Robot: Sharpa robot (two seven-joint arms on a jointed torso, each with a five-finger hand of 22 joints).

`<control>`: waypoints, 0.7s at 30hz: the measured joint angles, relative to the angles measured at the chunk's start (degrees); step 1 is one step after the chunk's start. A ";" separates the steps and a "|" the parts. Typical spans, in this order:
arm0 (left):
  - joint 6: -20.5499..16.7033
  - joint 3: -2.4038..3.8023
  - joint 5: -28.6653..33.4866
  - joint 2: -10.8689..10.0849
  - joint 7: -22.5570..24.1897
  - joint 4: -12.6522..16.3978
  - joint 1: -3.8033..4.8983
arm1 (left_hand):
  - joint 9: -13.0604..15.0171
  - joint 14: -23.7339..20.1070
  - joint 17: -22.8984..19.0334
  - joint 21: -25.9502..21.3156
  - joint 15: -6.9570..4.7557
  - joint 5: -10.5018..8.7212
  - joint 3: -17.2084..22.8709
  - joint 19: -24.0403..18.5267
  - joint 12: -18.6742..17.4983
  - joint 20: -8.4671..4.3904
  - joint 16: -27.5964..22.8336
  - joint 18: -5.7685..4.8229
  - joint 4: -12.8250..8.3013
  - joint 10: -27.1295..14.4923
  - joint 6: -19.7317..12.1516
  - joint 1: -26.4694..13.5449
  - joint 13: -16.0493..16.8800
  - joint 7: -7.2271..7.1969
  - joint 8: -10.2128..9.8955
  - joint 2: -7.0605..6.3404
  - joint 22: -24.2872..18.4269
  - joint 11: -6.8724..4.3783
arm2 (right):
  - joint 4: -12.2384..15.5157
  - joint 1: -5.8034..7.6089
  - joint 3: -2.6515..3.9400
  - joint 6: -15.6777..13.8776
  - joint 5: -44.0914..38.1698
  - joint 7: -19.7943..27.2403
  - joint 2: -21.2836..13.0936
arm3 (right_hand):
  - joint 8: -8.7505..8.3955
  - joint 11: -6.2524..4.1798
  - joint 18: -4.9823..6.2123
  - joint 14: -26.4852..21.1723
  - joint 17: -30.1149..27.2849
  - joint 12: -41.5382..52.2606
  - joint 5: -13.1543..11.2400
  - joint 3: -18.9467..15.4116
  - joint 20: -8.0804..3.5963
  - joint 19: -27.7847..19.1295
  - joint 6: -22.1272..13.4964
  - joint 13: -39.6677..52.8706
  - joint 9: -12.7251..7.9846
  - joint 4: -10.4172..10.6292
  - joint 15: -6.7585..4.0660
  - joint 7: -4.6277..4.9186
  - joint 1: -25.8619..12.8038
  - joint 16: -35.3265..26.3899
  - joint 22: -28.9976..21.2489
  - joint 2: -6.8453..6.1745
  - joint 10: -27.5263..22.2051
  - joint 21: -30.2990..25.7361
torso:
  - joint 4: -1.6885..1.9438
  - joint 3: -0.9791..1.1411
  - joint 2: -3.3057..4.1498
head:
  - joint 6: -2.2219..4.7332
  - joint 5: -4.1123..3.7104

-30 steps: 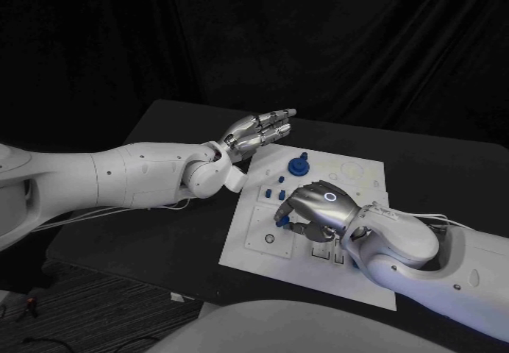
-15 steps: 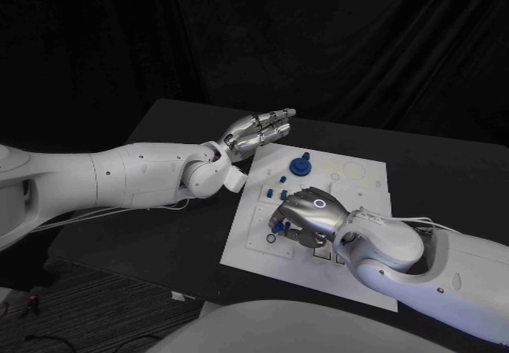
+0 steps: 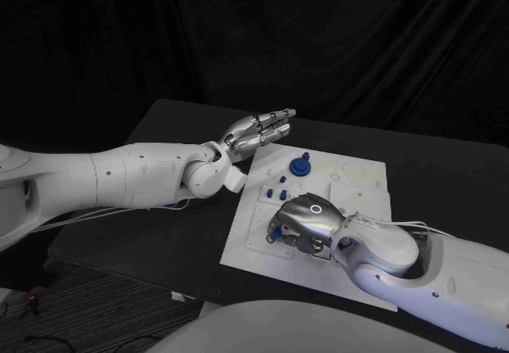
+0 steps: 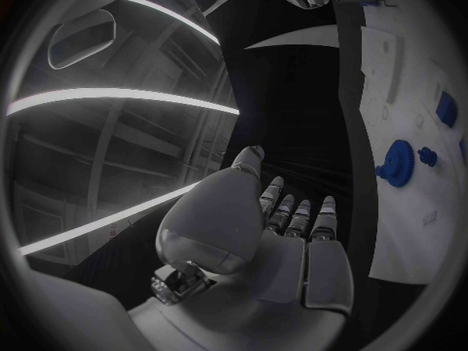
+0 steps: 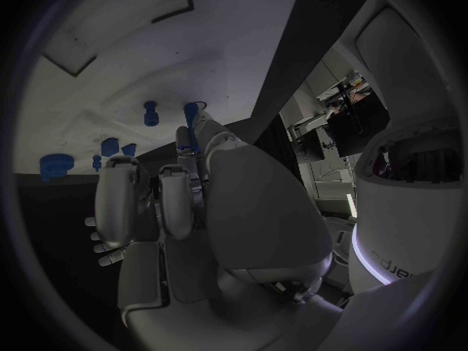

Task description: Assemble the parts on the task board

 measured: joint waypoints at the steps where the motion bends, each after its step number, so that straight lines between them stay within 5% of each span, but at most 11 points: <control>1: 0.01 0.00 0.00 0.00 -0.02 0.08 0.00 | 0.00 0.00 0.00 0.00 0.00 0.00 0.00 0.00 0.00 0.00 0.00 0.00 0.00 0.00 -0.09 0.00 0.00 -0.09 0.00 0.00 0.00 0.00 | 0.00 -0.05 0.01 0.00 -0.01 -0.01 0.04 | -0.05 0.00 0.00 0.00 0.00 0.00 0.00 0.00 0.00 0.00 0.00 0.00 0.00 0.00 0.00 0.00 0.00 0.00 0.00 0.00 0.00 0.00 | -0.01 -0.01 0.00 | 0.00 -0.04; 17: 0.09 0.00 0.00 0.02 -0.33 0.03 -0.03 | 0.01 0.00 -0.03 0.00 0.42 0.00 0.32 0.01 0.13 0.82 0.00 0.00 -0.32 0.34 -0.08 0.00 0.01 -0.08 0.00 0.00 0.18 0.33 | -0.64 -0.69 -0.05 0.40 -0.12 -0.22 1.15 | -0.27 -0.11 0.01 0.00 -0.19 -0.11 -0.05 0.27 0.00 0.00 -0.09 -0.06 -0.04 -0.04 0.00 -0.08 -0.07 -0.23 0.03 -0.07 0.11 -0.23 | 0.03 0.01 0.01 | -0.01 -0.23; 21: 0.11 0.00 0.00 0.09 -0.34 -0.03 -0.03 | 0.12 0.00 -0.04 0.00 0.41 0.00 0.32 0.13 0.48 0.94 0.00 0.00 -0.32 0.33 0.90 0.00 0.05 0.90 0.00 0.00 0.22 0.76 | -0.91 -0.90 -0.04 0.54 -0.15 -0.31 1.37 | -0.27 -0.11 0.01 0.00 -0.30 -0.11 -0.06 0.27 0.00 0.00 -0.10 -0.06 0.00 -0.04 0.00 -0.08 -0.21 -0.23 0.05 -0.21 0.12 -0.23 | 0.04 0.00 0.00 | -0.01 -0.27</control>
